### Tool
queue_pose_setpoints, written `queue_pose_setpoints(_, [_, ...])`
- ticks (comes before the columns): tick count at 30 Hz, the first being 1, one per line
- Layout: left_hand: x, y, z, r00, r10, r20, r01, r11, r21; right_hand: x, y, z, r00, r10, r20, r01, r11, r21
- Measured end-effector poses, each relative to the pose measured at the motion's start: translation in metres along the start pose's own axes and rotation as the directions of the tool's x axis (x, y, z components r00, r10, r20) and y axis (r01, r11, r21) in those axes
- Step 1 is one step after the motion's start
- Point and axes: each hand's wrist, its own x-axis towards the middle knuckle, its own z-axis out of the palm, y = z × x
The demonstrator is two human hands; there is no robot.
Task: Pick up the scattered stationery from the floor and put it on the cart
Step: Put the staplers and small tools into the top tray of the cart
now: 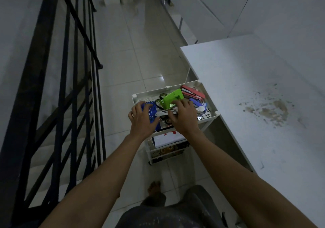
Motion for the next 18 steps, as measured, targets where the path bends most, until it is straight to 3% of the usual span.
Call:
queue_pose_setpoints(5, [0.016,0.003,0.004,1.0,-0.012,-0.027,0.013,0.998,0.067,-0.001,0.025,-0.003,0.982,0.177,-0.066,-0.182,0.979,-0.09])
queue_pose_setpoints(9, [0.023,-0.003,0.01,0.997,-0.074,0.002,0.073,0.99,0.124,-0.01,0.039,0.01,0.915,0.379,0.141,-0.33,0.902,-0.28])
queue_pose_setpoints(18, [0.031,-0.011,0.011,0.983,-0.171,0.065,0.154,0.965,0.212,-0.005,0.046,0.021,0.935,0.251,0.25,-0.182,0.946,-0.269])
